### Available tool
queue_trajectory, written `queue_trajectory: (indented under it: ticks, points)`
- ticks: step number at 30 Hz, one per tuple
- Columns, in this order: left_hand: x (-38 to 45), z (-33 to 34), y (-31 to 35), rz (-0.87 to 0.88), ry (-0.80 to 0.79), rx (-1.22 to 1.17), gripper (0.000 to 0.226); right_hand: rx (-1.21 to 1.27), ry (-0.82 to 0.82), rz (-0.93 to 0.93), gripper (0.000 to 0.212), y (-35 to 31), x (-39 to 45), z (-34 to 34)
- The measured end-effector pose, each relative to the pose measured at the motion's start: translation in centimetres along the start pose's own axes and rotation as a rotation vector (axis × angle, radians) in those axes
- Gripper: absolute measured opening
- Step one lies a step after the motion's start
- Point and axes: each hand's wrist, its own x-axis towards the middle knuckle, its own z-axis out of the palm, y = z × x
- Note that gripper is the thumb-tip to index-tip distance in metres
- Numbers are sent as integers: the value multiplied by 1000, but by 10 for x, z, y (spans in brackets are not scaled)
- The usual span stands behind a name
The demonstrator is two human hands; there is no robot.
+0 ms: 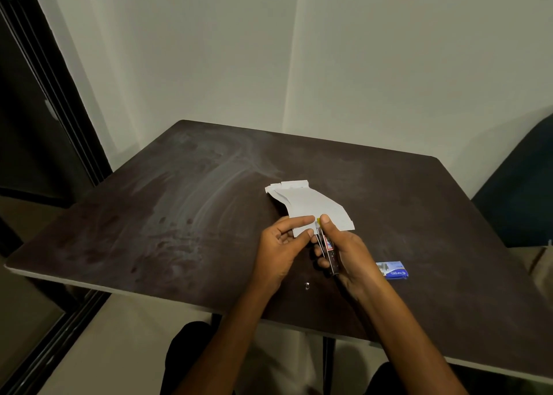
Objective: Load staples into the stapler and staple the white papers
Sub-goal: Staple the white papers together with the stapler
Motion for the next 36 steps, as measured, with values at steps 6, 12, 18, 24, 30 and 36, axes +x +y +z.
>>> queue_trajectory:
  ticks: [6, 12, 18, 24, 30, 36]
  points:
    - [0, 0, 0, -26, -8, -9, 25, 7, 28, 3, 44, 4, 2, 0]
    - [-1, 0, 2, -57, -28, -33, 25, 26, 31, 4, 44, 2, 0, 1]
    - [-1, 1, 2, -64, -36, -19, 25, 34, 49, -9, 39, 3, -1, 1]
    - [-3, 1, 1, -78, -32, -47, 28, 21, 58, -16, 38, 4, 1, 0]
    - [-2, 3, 1, -57, -24, -43, 28, 12, 52, -27, 36, 8, 7, -3]
    - [-2, 2, 3, -56, -33, 1, 26, -2, 84, -32, 35, 11, 11, -5]
